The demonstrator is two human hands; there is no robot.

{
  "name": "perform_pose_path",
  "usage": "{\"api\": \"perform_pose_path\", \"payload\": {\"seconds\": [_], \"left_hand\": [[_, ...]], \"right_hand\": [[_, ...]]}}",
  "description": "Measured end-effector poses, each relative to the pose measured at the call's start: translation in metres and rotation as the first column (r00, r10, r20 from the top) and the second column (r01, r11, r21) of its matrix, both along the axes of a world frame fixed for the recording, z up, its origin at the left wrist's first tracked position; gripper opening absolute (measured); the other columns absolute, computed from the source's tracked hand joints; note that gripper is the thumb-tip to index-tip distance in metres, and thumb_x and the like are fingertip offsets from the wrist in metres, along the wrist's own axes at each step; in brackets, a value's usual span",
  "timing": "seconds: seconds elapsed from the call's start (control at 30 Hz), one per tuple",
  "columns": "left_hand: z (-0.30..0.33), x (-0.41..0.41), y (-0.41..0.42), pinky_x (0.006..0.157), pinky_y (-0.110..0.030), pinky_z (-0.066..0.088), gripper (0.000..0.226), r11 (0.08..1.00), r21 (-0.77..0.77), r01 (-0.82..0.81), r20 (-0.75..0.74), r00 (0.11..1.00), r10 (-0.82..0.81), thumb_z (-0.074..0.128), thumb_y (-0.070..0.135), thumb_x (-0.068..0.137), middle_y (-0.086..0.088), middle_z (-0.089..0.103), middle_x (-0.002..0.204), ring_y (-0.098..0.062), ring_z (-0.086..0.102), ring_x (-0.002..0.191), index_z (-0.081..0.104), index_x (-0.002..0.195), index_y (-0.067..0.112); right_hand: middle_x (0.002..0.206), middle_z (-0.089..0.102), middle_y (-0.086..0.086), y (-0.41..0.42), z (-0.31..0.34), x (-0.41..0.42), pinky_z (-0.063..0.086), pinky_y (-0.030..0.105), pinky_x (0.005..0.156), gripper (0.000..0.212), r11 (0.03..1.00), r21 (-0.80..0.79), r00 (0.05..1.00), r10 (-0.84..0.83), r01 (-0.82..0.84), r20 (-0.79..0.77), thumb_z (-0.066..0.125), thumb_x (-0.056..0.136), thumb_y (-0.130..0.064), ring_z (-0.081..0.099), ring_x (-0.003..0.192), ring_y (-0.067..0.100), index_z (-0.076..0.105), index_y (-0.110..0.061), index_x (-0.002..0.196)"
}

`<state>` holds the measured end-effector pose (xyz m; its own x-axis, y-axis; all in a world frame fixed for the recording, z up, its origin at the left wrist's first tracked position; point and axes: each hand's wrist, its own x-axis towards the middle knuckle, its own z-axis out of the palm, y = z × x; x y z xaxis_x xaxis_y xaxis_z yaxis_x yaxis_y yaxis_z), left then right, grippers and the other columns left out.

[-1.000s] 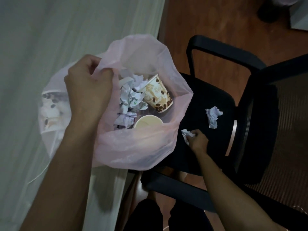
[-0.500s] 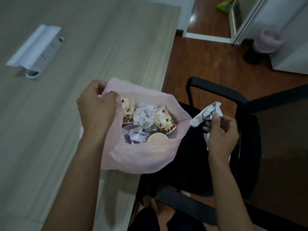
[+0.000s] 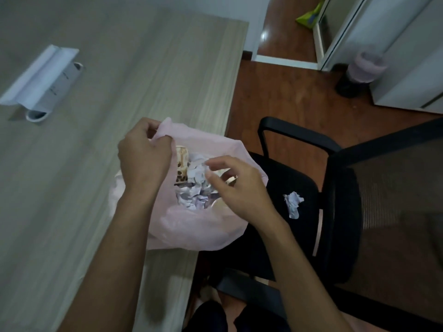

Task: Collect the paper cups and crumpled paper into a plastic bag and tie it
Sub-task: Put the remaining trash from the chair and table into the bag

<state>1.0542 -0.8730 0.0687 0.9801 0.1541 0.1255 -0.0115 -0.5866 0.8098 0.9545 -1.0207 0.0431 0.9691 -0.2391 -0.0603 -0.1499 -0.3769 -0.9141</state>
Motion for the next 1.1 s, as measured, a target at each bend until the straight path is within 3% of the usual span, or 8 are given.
{"api": "perform_pose_path", "payload": {"seconds": [0.1, 0.3, 0.47, 0.63, 0.73, 0.87, 1.0, 1.1], "left_hand": [[-0.011, 0.003, -0.01, 0.055, -0.009, 0.036, 0.011, 0.999, 0.028, 0.022, -0.038, 0.999, -0.021, 0.063, 0.027, 0.087, 0.01, 0.065, 0.077, -0.01, 0.058, 0.071, 0.069, 0.089, 0.019], [-0.041, 0.007, -0.032, 0.075, -0.029, 0.046, 0.02, 0.993, 0.108, 0.039, -0.104, 0.994, -0.028, 0.057, 0.02, 0.08, 0.007, 0.069, 0.088, -0.021, 0.063, 0.086, 0.07, 0.095, 0.022], [-0.069, 0.007, -0.039, 0.075, -0.024, 0.044, 0.018, 0.994, 0.101, 0.028, -0.113, 0.993, -0.017, 0.059, 0.026, 0.08, 0.011, 0.069, 0.087, -0.011, 0.062, 0.085, 0.07, 0.094, 0.023], [-0.1, 0.017, -0.033, 0.08, -0.034, 0.056, 0.022, 0.998, 0.058, 0.005, -0.04, 0.999, -0.003, 0.064, 0.042, 0.082, 0.008, 0.073, 0.085, -0.01, 0.069, 0.083, 0.07, 0.093, 0.024], [-0.132, 0.025, -0.022, 0.072, -0.029, 0.056, 0.029, 0.996, 0.089, -0.014, -0.016, 1.0, 0.016, 0.061, 0.05, 0.087, 0.004, 0.072, 0.092, -0.011, 0.069, 0.083, 0.066, 0.105, 0.027], [-0.145, 0.021, -0.02, 0.084, -0.015, 0.047, 0.021, 0.995, 0.099, 0.001, -0.013, 1.0, 0.0, 0.052, 0.05, 0.094, 0.019, 0.067, 0.1, 0.004, 0.062, 0.094, 0.063, 0.107, 0.037], [-0.113, 0.011, -0.032, 0.073, -0.027, 0.05, 0.025, 0.999, 0.039, 0.034, -0.017, 0.999, -0.034, 0.055, 0.034, 0.087, 0.004, 0.071, 0.083, -0.003, 0.061, 0.077, 0.069, 0.094, 0.013], [-0.098, 0.006, -0.033, 0.07, -0.02, 0.045, 0.021, 0.998, 0.015, 0.063, -0.038, 0.997, -0.062, 0.054, 0.026, 0.083, 0.002, 0.069, 0.081, 0.0, 0.055, 0.073, 0.069, 0.089, 0.012]], "right_hand": [[0.094, 0.072, -0.011, -0.028, -0.01, -0.008, 0.046, 0.01, 0.067, 0.012, 0.969, 0.028, 0.965, -0.245, 0.244, 0.088, 0.067, 0.09, -0.014, 0.062, 0.075, 0.001, 0.075, -0.019, 0.098], [0.095, 0.068, -0.005, -0.109, -0.116, -0.023, 0.052, 0.039, 0.088, 0.008, 0.744, -0.111, 0.747, -0.665, 0.659, -0.02, 0.059, 0.091, -0.03, 0.061, 0.098, 0.02, 0.067, -0.029, 0.091], [0.127, 0.059, 0.012, -0.165, -0.241, -0.045, 0.051, 0.047, 0.096, 0.041, 0.735, -0.361, 0.656, -0.677, 0.574, -0.333, 0.065, 0.086, -0.031, 0.056, 0.114, 0.034, 0.06, -0.02, 0.126], [0.151, 0.038, 0.01, -0.194, -0.304, -0.056, 0.037, 0.043, 0.111, 0.063, 0.786, -0.432, 0.66, -0.611, 0.441, -0.438, 0.067, 0.088, -0.024, 0.04, 0.135, 0.033, 0.043, -0.021, 0.146], [0.159, 0.027, 0.01, -0.195, -0.325, -0.058, 0.032, 0.043, 0.114, 0.063, 0.827, -0.421, 0.666, -0.555, 0.373, -0.499, 0.067, 0.091, -0.02, 0.032, 0.141, 0.034, 0.041, -0.023, 0.148], [0.141, 0.045, 0.015, -0.181, -0.339, -0.066, 0.044, 0.041, 0.106, 0.056, 0.837, -0.386, 0.653, -0.546, 0.388, -0.526, 0.07, 0.088, -0.012, 0.048, 0.126, 0.033, 0.051, -0.021, 0.14], [0.111, 0.064, 0.016, -0.154, -0.341, -0.073, 0.049, 0.029, 0.084, 0.03, 0.847, -0.377, 0.657, -0.53, 0.375, -0.536, 0.07, 0.086, -0.01, 0.063, 0.099, 0.028, 0.063, -0.008, 0.115], [0.091, 0.068, 0.01, -0.132, -0.337, -0.078, 0.046, 0.025, 0.074, 0.01, 0.864, -0.347, 0.644, -0.503, 0.365, -0.576, 0.073, 0.085, -0.016, 0.066, 0.089, 0.027, 0.067, -0.009, 0.089]]}}
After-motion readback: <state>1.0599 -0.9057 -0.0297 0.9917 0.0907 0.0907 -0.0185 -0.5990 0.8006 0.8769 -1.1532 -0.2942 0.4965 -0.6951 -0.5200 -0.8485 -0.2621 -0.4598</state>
